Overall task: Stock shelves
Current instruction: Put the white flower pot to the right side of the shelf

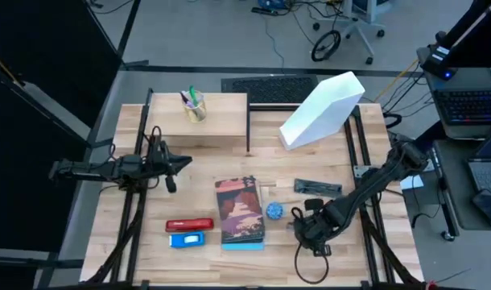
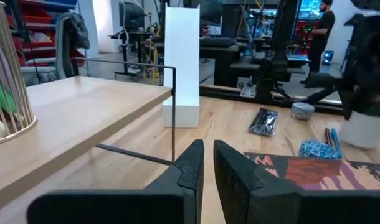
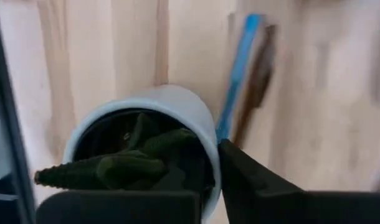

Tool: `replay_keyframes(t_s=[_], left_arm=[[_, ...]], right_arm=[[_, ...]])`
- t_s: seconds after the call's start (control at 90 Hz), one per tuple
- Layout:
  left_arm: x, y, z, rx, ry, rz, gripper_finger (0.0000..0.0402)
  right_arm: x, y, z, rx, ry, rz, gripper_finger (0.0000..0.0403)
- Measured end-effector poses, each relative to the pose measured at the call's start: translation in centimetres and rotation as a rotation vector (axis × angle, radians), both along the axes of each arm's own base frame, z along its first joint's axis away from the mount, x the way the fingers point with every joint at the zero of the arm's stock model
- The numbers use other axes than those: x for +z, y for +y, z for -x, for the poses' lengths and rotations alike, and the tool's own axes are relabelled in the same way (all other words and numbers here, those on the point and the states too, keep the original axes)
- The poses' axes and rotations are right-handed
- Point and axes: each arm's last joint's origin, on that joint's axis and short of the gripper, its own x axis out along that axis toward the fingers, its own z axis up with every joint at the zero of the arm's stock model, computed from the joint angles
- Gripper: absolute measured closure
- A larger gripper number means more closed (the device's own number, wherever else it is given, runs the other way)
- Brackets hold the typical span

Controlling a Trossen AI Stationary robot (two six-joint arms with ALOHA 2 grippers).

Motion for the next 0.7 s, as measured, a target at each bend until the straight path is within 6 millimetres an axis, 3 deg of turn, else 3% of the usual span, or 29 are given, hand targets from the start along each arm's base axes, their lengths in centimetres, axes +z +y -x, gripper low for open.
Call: replay_keyframes(t_s=[0.2,0.389,0.7], left_arm=[[0.0,0.0,0.0,0.002,0.0,0.0,0.0379],[0.0,0.0,0.0,0.003,0.0,0.0,0.0379],[0.0,0.0,0.0,0.004,0.0,0.0,0.0379]], right_arm=[[3.2,-3.6,-0.7,-0.191,-0.016,-0.003,0.0397],[4.5,-8.5,-2.8,-0.375,-0.085,0.025,0.0396],[3.9,-16.9,-6.2,-0.523,-0.208,0.085,0.0396]])
